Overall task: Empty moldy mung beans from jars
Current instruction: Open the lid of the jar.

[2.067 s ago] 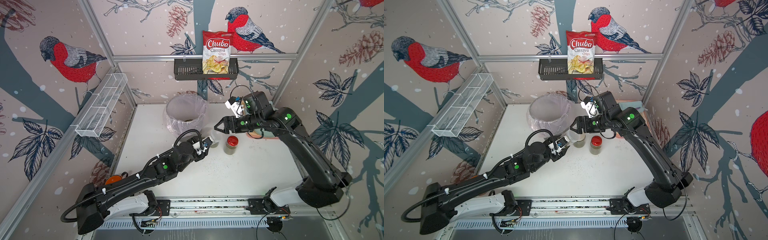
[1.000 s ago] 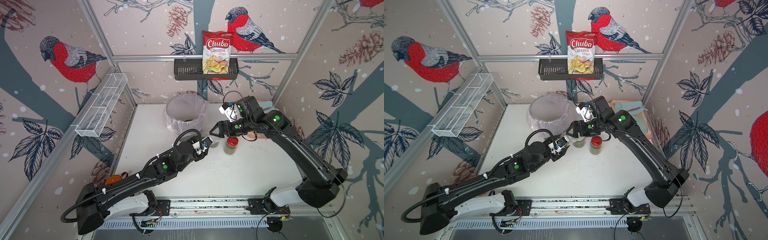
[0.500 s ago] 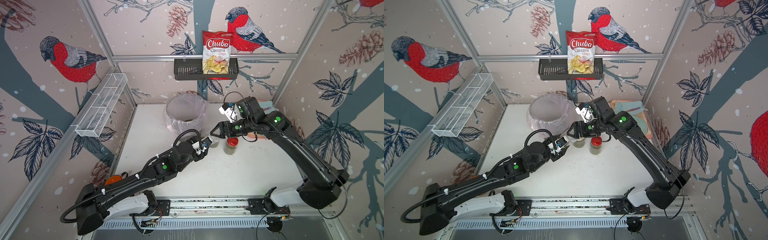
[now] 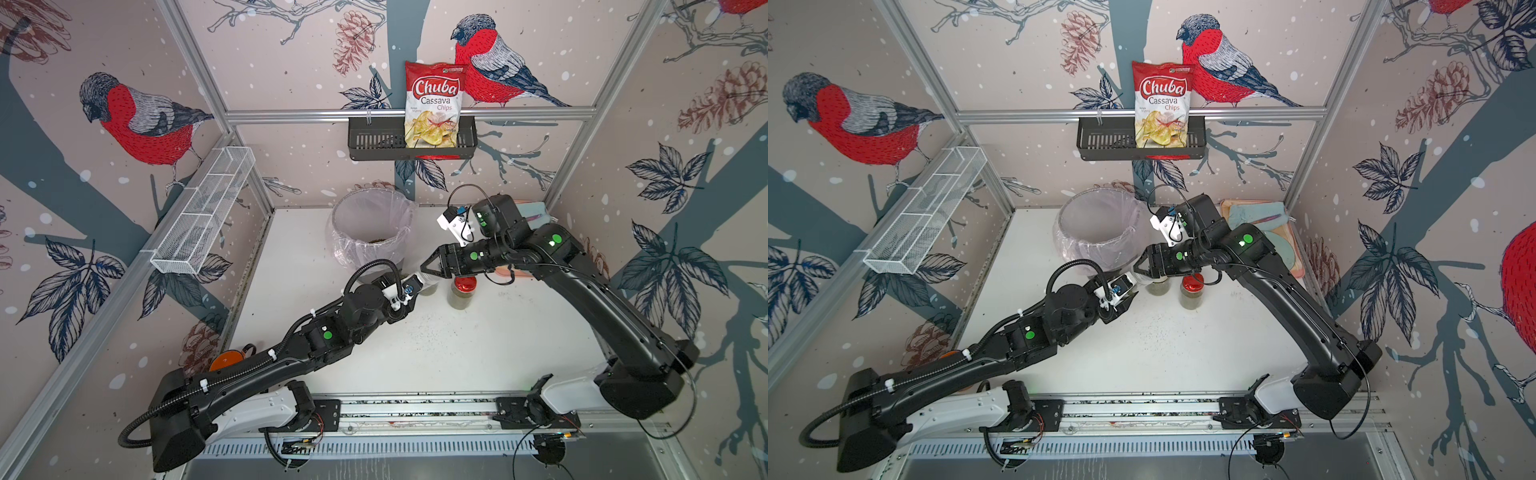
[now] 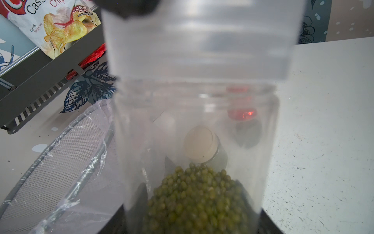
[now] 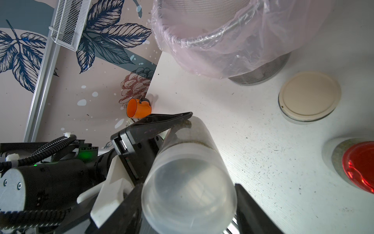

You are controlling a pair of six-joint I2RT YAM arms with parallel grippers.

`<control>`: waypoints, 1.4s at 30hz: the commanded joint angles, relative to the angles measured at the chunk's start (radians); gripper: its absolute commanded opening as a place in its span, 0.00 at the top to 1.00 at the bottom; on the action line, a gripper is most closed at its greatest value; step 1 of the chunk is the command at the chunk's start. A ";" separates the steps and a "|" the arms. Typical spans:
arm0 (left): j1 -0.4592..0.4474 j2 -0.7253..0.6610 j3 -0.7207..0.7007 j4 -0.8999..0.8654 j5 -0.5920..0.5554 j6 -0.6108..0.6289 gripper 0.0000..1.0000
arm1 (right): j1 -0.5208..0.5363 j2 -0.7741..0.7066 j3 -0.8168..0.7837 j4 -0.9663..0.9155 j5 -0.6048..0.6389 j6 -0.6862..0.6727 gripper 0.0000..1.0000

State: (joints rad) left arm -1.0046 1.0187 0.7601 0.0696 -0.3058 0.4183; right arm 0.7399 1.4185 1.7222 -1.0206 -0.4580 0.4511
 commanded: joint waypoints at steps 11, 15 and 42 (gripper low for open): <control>0.001 0.003 0.001 0.077 0.003 -0.006 0.96 | -0.040 -0.033 -0.025 0.049 -0.087 -0.007 0.35; 0.001 0.006 0.001 0.077 0.002 -0.007 0.97 | -0.043 -0.038 -0.019 0.042 -0.087 -0.011 0.35; 0.001 0.001 0.007 0.070 0.003 -0.006 1.00 | 0.005 -0.042 -0.035 0.037 0.013 -0.035 0.17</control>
State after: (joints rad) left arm -1.0042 1.0260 0.7597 0.0998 -0.2920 0.4179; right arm 0.7406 1.3773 1.6825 -1.0012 -0.4633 0.4183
